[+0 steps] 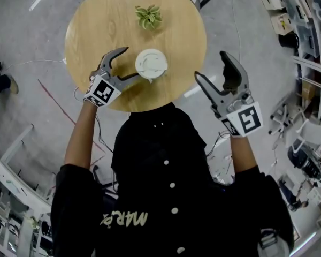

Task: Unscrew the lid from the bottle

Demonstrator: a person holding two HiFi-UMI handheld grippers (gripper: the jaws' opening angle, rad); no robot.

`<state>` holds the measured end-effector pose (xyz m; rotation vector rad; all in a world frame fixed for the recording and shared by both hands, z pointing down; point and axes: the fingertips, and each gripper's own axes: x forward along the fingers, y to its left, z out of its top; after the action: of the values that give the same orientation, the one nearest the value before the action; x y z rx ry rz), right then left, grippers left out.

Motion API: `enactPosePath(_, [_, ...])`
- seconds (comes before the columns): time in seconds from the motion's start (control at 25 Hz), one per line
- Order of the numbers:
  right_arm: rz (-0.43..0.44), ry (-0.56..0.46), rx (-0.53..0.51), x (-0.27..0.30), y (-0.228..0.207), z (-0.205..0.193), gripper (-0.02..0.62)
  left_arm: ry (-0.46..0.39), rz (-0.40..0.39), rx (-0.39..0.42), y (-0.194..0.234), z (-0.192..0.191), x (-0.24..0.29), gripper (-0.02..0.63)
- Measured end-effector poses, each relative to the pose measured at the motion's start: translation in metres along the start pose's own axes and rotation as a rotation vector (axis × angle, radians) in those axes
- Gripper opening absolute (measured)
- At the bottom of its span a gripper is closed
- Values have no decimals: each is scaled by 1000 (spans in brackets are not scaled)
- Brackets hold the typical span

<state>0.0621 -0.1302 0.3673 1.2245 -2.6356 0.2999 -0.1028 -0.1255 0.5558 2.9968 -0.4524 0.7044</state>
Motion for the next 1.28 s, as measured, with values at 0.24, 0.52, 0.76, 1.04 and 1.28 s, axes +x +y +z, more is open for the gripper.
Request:
enactPosePath(0.24, [91, 62, -86, 17, 11, -12, 347, -13, -122, 53, -16, 0, 39, 408])
enactPosePath(0.52, [356, 92, -156, 49, 57, -23, 350, -46, -198, 75, -27, 0, 67, 408])
enactPosePath(0.76, [514, 115, -260, 82, 93, -43, 391, -101, -217, 58, -32, 0, 73, 380])
enactPosePath(1.04, [490, 244, -125, 105, 107, -81, 452, -141, -216, 46, -31, -3, 73, 378])
enactPosePath(1.28, [483, 220, -239, 123, 111, -100, 448, -158, -220, 44, -32, -5, 76, 377])
